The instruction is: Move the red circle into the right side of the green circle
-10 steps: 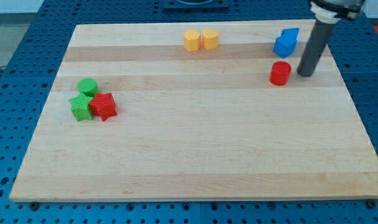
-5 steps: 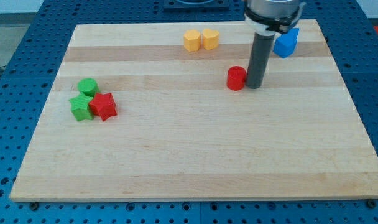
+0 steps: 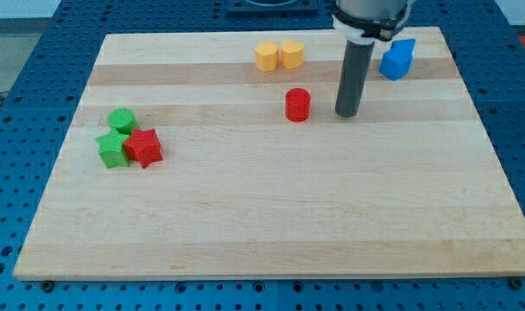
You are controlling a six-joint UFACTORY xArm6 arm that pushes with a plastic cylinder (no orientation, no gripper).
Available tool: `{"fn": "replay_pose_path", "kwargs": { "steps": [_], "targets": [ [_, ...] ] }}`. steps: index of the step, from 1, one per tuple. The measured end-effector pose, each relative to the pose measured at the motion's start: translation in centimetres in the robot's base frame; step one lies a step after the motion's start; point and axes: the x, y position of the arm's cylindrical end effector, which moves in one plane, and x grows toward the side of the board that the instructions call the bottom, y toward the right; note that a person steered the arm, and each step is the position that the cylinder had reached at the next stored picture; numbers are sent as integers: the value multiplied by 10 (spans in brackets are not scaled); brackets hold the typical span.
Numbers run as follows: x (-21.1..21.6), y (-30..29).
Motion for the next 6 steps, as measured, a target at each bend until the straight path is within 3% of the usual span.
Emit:
{"fn": "replay_pose_path", "kwargs": {
  "steps": [2,6],
  "targets": [
    [-8,-39],
    [21,-135]
  ]
}}
